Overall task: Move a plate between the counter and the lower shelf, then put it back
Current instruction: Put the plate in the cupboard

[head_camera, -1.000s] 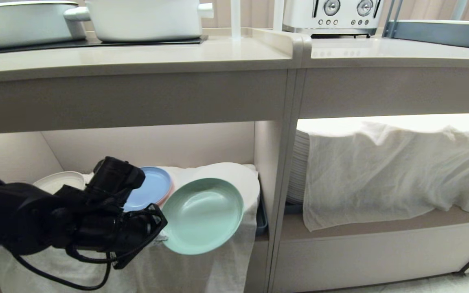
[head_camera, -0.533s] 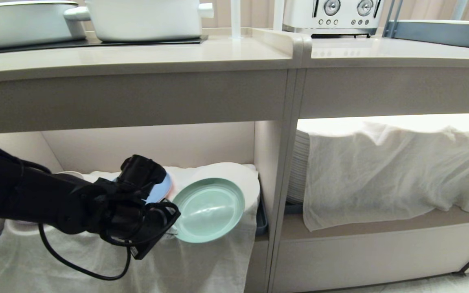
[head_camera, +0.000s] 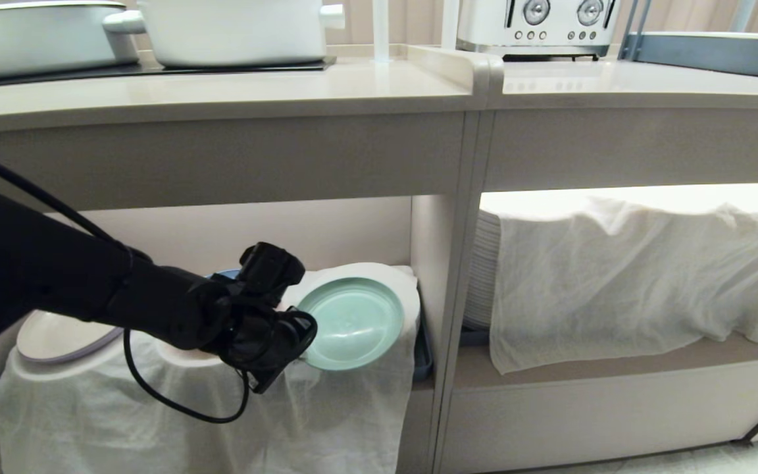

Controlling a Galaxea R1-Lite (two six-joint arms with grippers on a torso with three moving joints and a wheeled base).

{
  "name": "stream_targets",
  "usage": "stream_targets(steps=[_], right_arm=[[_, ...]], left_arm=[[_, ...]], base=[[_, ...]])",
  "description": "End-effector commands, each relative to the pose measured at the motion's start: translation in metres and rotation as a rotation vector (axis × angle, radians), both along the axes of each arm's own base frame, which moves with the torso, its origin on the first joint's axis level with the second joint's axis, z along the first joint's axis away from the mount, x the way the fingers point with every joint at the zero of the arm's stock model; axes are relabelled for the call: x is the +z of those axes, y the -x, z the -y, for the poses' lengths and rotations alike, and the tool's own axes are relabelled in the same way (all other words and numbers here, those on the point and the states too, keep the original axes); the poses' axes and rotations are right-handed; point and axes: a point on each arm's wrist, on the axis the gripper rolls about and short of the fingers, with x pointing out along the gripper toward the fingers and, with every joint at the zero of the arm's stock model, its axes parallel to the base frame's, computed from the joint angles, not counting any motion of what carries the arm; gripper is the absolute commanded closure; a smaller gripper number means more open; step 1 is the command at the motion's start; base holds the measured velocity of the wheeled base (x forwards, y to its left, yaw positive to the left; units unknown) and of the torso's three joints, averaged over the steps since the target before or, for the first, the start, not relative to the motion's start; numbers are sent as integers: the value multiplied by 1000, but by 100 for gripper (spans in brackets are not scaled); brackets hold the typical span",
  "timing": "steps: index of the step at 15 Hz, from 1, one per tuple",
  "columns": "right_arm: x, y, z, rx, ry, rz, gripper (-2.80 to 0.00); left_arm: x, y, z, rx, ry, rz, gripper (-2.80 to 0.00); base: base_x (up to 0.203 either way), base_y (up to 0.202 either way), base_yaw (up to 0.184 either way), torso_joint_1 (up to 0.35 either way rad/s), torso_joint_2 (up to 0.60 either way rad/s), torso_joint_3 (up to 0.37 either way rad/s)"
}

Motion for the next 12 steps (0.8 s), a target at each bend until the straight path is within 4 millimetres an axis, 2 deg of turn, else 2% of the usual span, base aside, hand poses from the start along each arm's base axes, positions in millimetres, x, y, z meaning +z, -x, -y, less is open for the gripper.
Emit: stream_targets(steps=[1,5,12], right_arm=[[0,0,0,0,0,0,0],[0,0,0,0,0,0,0],[0,0,0,0,0,0,0]], left_arm=[[-6,-10,4,14,-10,-1,0],[-8,-28,10,28,-15,29,0],[-15,-48,16,38,-20,48,0]], base=[[0,0,0,0,0,0],[0,0,0,0,0,0],[0,0,0,0,0,0]])
